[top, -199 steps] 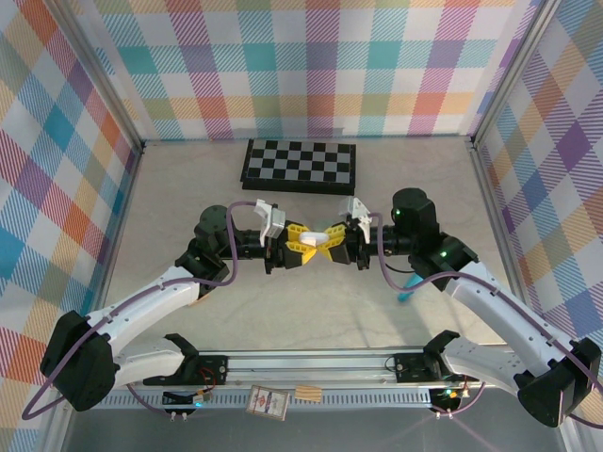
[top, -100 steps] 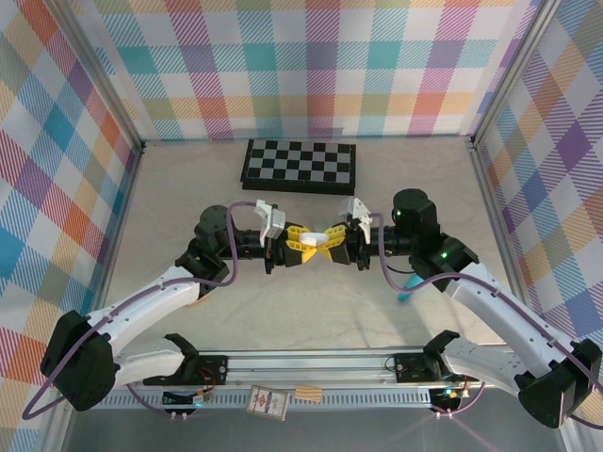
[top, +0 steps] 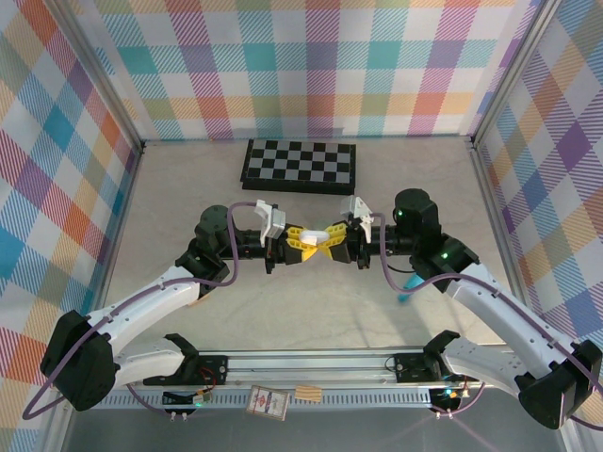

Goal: Insert the wireless bluetooth earbuds into the charging case

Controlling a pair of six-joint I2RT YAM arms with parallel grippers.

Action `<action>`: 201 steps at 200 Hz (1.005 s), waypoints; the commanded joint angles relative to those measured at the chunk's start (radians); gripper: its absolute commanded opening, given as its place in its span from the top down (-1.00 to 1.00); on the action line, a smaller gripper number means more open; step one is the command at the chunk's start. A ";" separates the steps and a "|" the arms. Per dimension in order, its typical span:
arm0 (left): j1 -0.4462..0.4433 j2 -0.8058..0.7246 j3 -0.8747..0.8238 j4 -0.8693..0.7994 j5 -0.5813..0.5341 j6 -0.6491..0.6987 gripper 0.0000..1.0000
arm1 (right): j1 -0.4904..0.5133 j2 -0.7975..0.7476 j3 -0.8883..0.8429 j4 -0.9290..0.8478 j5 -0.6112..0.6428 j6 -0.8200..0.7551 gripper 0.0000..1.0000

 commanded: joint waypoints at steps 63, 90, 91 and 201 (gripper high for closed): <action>-0.008 -0.024 -0.010 -0.033 0.040 0.107 1.00 | -0.009 -0.018 -0.003 0.067 0.172 0.135 0.28; -0.008 -0.029 -0.004 -0.086 0.047 0.153 1.00 | -0.020 -0.025 0.002 0.074 0.216 0.170 0.25; -0.008 -0.029 -0.003 -0.086 0.046 0.155 1.00 | -0.021 -0.027 0.002 0.075 0.216 0.170 0.24; -0.008 -0.063 -0.047 -0.100 -0.037 0.236 1.00 | -0.025 -0.061 0.032 0.068 0.186 0.224 -0.44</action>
